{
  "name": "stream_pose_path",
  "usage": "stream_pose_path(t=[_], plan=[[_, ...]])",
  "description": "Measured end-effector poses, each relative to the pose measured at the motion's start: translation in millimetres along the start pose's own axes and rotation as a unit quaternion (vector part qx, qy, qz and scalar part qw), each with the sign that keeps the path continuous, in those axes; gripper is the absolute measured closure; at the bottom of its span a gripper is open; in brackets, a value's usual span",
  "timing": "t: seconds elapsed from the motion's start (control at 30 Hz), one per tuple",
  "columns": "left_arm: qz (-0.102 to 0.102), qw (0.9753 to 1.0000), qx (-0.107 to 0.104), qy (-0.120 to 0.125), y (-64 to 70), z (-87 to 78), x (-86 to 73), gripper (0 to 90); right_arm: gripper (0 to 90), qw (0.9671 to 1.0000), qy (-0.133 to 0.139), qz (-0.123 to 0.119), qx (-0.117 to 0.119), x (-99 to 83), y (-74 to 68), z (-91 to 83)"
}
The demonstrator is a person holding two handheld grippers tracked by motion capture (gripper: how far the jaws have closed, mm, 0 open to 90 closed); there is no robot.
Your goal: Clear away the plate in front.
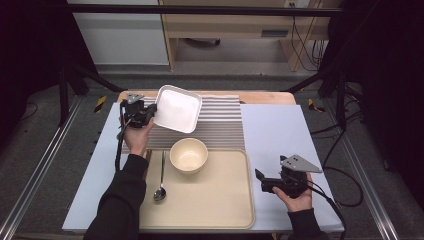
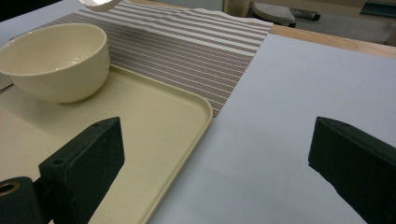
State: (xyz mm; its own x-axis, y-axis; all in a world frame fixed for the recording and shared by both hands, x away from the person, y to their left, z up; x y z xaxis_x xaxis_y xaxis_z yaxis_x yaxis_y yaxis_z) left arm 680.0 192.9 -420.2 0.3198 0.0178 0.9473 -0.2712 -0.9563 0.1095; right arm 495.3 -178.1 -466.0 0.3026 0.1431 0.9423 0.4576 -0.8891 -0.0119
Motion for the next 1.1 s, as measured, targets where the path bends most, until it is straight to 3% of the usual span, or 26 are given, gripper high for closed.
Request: stream_pose_path(t=[0.27,0.6,0.73,1.1], plan=[[0.008,0.9992,-0.030,0.026,19.1,-21.2,26.1,88.8,3.8,1.0000,0.005,0.003,0.000,2.2,0.7,-1.8],[0.027,0.9962,-0.064,0.052,41.0,-60.3,44.4,88.7,3.4,0.9999,0.014,0.006,0.000,6.9,2.5,-5.9],[0.038,0.9952,-0.076,0.049,50.3,-71.4,44.1,88.8,3.4,0.9999,0.016,0.004,0.000,8.4,3.5,-7.5],[0.065,0.9892,-0.122,0.049,83.9,-108.9,30.4,88.8,3.2,0.9997,0.023,0.001,0.003,11.8,3.5,-10.9]])
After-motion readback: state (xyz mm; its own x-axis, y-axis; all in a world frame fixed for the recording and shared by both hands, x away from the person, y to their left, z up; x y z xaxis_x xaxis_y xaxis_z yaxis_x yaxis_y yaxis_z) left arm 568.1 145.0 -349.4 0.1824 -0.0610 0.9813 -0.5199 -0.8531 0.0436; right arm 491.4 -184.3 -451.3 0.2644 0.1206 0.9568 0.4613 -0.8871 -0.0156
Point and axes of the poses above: each handheld gripper's, and its own axes: z roughly forward along the jaws, x roughly out of its top, y roughly to its right, the point moved 10 cm from there along z, roughly forward along the jaws, and after that the axes turned 8 degrees about y, right-handed, at the moved point
